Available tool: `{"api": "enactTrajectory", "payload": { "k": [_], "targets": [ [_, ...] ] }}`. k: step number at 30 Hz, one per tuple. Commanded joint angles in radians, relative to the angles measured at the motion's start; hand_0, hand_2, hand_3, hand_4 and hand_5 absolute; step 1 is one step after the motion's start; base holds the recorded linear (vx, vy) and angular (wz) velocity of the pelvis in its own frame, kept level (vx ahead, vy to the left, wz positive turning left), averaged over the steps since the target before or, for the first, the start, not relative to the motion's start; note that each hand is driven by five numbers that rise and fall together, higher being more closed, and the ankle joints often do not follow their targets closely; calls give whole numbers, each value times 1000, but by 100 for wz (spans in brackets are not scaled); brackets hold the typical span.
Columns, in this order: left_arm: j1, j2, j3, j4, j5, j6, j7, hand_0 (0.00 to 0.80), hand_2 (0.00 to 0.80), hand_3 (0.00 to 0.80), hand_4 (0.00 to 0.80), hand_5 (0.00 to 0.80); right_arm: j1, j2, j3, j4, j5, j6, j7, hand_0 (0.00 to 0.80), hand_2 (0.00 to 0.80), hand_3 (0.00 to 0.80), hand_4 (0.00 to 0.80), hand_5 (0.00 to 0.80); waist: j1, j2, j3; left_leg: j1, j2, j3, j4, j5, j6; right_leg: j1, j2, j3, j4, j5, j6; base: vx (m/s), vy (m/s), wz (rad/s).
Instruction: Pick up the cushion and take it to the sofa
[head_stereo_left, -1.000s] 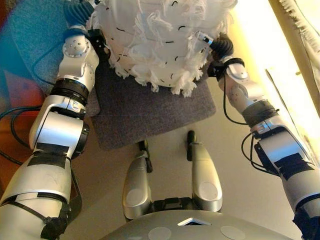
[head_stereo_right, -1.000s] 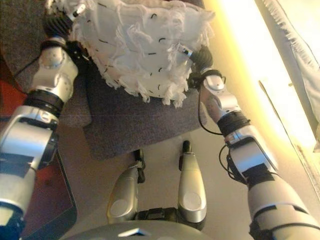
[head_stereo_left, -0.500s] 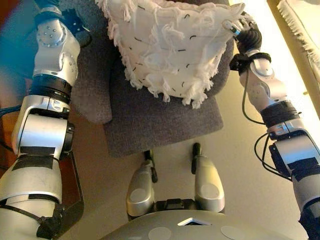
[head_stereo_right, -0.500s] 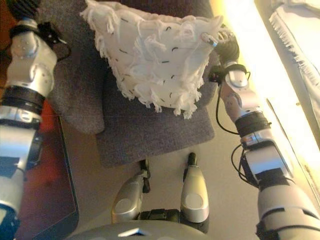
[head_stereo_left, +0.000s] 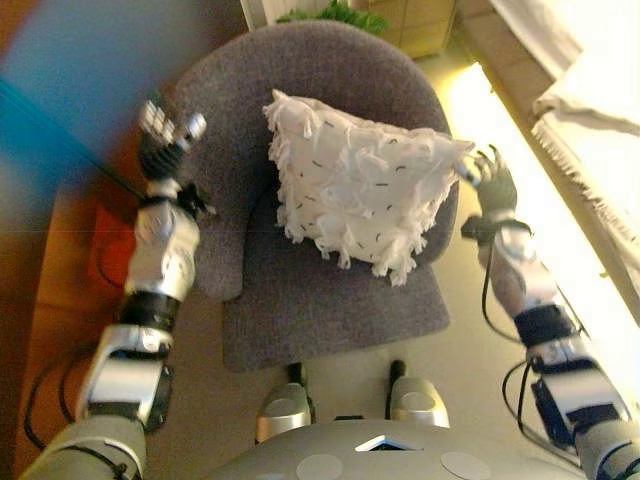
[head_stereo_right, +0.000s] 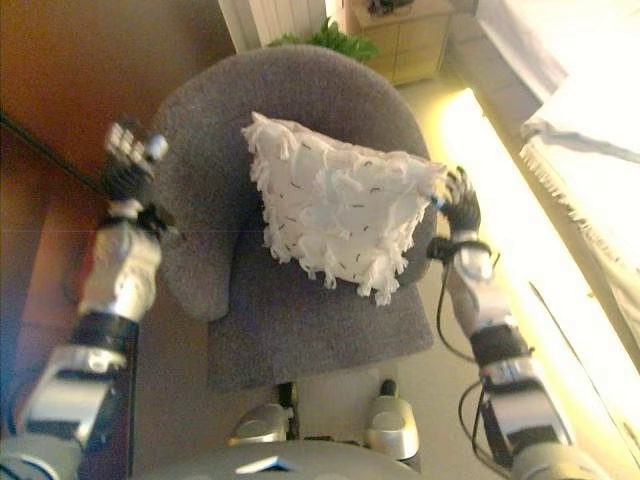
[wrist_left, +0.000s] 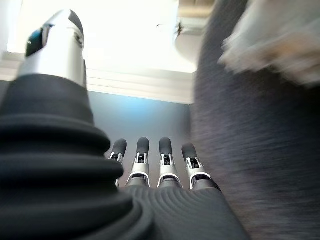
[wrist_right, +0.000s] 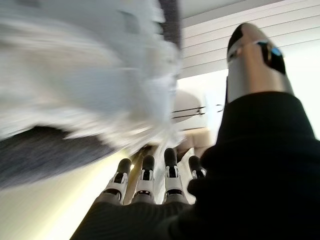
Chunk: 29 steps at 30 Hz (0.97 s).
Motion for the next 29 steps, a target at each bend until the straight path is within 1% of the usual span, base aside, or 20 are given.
{"api": "enactTrajectory", "payload": {
  "k": [1,2,4,6,8,9,10,11,12,14,15,16,17,18,19,21,23,25,27,29],
  "targets": [
    [36,-2,31,-52,-25,-55,-105,0,0,0,0,0,77,48,-33,-112,-66,-97,45,0,0,0,0,0,8,-69,-80,-11,0,11,105,-95,27,-3,-16,3,-64,58,-4,0,-13,-10],
    [55,-11,31,-68,-24,-47,-112,0,0,0,0,0,94,55,-36,-124,-67,-93,52,0,0,0,0,0,8,-70,-82,-9,0,12,104,-95,28,-1,-14,4,-67,60,-4,-9,-19,-5],
    [130,-37,35,-102,-19,-38,-161,0,0,0,0,0,157,88,-54,-144,-75,-89,95,0,0,0,0,0,4,-73,-84,-2,0,15,101,-95,31,3,-8,5,-72,63,-5,-28,-31,-5],
    [185,-43,36,-122,-23,-29,-204,0,0,0,0,0,205,109,-60,-155,-57,-83,137,0,0,0,0,0,2,-77,-86,1,1,20,100,-95,32,5,-4,4,-75,66,-5,-47,-38,-4],
    [229,-42,25,-129,-24,-24,-236,0,0,0,0,0,246,117,-58,-158,-31,-94,186,0,0,0,0,0,2,-79,-85,1,1,24,100,-96,33,6,-1,0,-78,68,-6,-71,-25,0],
    [260,-44,6,-112,-29,-21,-273,0,0,0,0,0,273,120,-47,-144,-31,-99,220,0,0,0,0,0,3,-80,-83,0,1,26,100,-95,33,7,1,-5,-80,71,-6,-96,-12,-1],
    [276,-46,-5,-101,-13,-22,-290,0,0,0,0,0,285,119,-39,-134,-30,-82,247,0,0,0,0,0,5,-80,-82,0,0,25,98,-95,34,8,3,-6,-83,73,-7,-108,-15,-2],
    [309,-45,-20,-103,1,-26,-299,0,0,0,0,0,310,114,-24,-138,-17,-76,270,0,0,0,0,0,7,-82,-81,1,0,25,97,-95,35,10,4,-9,-87,74,-8,-82,-17,-3],
    [341,-44,-32,-102,-10,-4,-303,0,0,0,0,0,333,110,-12,-140,-8,-65,301,0,0,0,0,0,10,-84,-81,1,-1,25,98,-97,37,11,5,-11,-90,76,-9,-80,-23,-4],
    [387,-47,-45,-63,34,-18,-314,0,0,0,0,0,373,109,9,-125,16,-68,336,0,0,0,0,0,16,-88,-80,-1,-4,23,103,-100,38,11,6,-12,-94,79,-9,-78,-31,-6],
    [404,-43,-63,-47,32,-18,-310,0,0,0,0,0,383,109,23,-118,44,-60,342,0,0,0,0,0,18,-90,-78,-5,-5,23,107,-101,38,9,8,-12,-96,83,-10,-78,-30,-5],
    [411,-43,-72,-44,-1,4,-313,0,0,0,0,0,385,109,29,-116,77,-48,351,0,0,0,0,0,19,-91,-76,-8,-5,22,110,-100,38,9,8,-13,-98,86,-10,-77,-20,-4],
    [416,-50,-78,-21,-21,-4,-333,0,0,0,0,0,386,117,39,-104,104,-51,359,0,0,0,0,0,21,-91,-74,-8,-6,21,109,-99,38,9,10,-15,-102,87,-10,-74,-8,-4],
    [427,-57,-92,-2,-14,-33,-356,0,0,0,0,0,386,128,53,-90,141,-56,371,0,0,0,0,0,24,-90,-71,-9,-6,19,106,-98,38,11,11,-21,-107,89,-12,-66,0,-4],
    [430,-60,-100,0,-9,-42,-362,0,0,0,0,0,384,133,58,-85,143,-60,376,0,0,0,0,0,26,-89,-69,-10,-6,18,105,-97,38,11,12,-23,-110,89,-13,-74,0,-5],
    [411,-58,-139,-2,-22,-57,-346,0,0,0,0,0,347,140,101,-62,132,-66,378,0,0,0,0,0,34,-85,-61,-19,-7,12,100,-92,37,7,13,-33,-116,94,-15,-101,4,-7],
    [382,-52,-152,12,-29,-66,-316,0,0,0,0,0,309,136,125,-34,95,-72,372,0,0,0,0,0,40,-81,-55,-24,-6,7,96,-87,34,4,13,-42,-116,94,-16,-95,7,-2],
    [353,-46,-153,22,-29,-57,-276,0,0,0,0,0,270,125,142,-5,79,-79,349,0,0,0,0,0,46,-79,-55,-26,-7,3,92,-84,30,7,12,-49,-120,94,-16,-36,4,2],
    [341,-41,-150,23,-15,-42,-234,0,0,0,0,0,253,118,142,6,61,-67,294,0,0,0,0,0,50,-82,-62,-27,-8,-2,95,-84,27,12,13,-54,-123,93,-17,16,-9,9],
    [345,-41,-144,21,-7,-20,-213,0,0,0,0,0,249,113,135,9,69,-60,276,0,0,0,0,0,54,-84,-68,-24,-6,-6,94,-85,27,16,12,-57,-124,91,-18,24,-17,7]
  ]
}}
